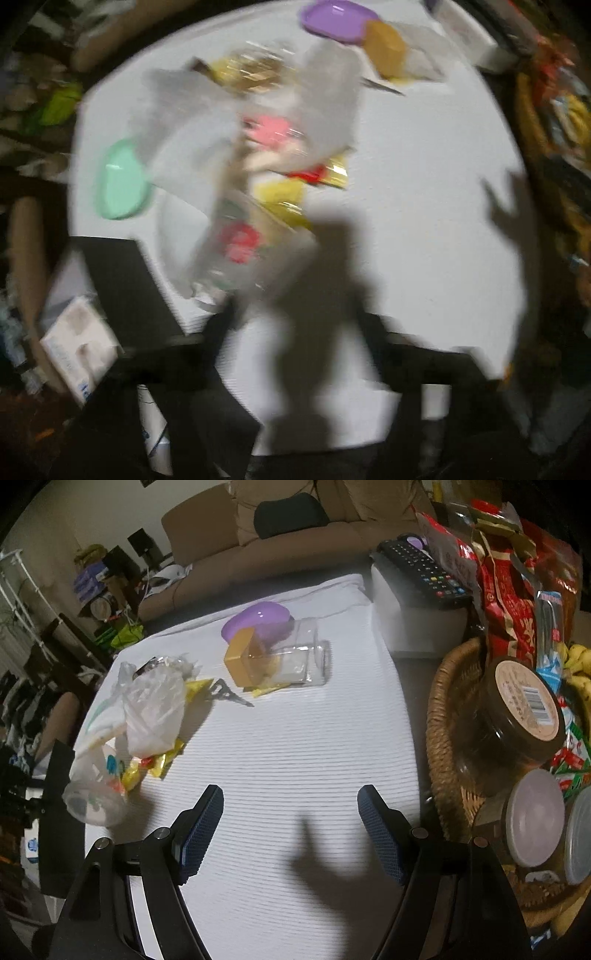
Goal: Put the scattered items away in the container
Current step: 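Grasp the clear red-printed plastic cup with the left tool and lift it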
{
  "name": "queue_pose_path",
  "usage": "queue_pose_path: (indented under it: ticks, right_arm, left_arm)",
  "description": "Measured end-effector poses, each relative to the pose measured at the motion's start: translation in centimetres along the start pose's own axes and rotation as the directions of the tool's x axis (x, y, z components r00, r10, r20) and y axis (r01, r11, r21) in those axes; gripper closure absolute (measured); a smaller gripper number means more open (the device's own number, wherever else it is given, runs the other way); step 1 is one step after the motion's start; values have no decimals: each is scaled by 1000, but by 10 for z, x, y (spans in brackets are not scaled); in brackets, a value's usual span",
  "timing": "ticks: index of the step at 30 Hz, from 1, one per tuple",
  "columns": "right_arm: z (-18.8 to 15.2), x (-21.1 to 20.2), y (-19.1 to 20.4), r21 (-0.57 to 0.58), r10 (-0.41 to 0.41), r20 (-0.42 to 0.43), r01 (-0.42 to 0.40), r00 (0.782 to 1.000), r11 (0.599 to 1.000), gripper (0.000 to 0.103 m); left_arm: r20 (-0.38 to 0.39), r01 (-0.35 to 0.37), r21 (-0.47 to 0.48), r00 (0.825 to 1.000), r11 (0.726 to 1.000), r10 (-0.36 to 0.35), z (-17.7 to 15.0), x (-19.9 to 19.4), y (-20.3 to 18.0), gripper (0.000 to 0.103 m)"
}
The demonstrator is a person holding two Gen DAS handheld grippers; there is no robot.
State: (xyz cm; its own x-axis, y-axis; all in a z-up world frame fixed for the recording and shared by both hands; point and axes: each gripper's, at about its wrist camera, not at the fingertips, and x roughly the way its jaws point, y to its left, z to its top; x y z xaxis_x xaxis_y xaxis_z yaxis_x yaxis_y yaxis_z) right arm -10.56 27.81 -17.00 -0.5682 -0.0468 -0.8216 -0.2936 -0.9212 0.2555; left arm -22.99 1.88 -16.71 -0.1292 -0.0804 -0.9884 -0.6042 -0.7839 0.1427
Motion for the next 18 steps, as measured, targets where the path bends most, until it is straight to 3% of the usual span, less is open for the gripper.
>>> queue_pose_path:
  ticks: [2, 4, 6, 8, 12, 15, 18]
  right_arm:
    - [-1, -1, 3, -4, 4, 1, -4, 1000, 1000, 25]
    - [-4, -2, 6, -7, 6, -1, -6, 1000, 1000, 25]
    - [-5, -2, 7, -7, 6, -3, -6, 1000, 1000, 25]
    - [-6, -1, 8, -1, 8, -8, -8, 1000, 1000, 25]
    - [-6, -1, 5, 15, 15, -10, -15, 1000, 1000, 25]
    - [-5, -1, 3, 18, 17, -10, -17, 1000, 1000, 25]
    - [-4, 0, 2, 22, 15, -5, -14, 1000, 1000, 25]
  left_arm:
    - [32, -104, -36, 994, 994, 105, 7, 1, 2, 1]
    - [2, -127, -80, 992, 989, 128, 14, 11, 17, 1]
    - [-30, -91, -186, 996, 978, 87, 21, 26, 38, 1]
    - [-55, -12, -309, 998, 951, -6, 27, 42, 61, 1]
    - [-123, 122, -462, 972, 878, -200, 34, 83, 86, 4]
    - [-137, 109, -487, 970, 867, -199, 33, 95, 87, 4]
    - [-145, 91, -471, 973, 877, -179, 31, 97, 83, 4]
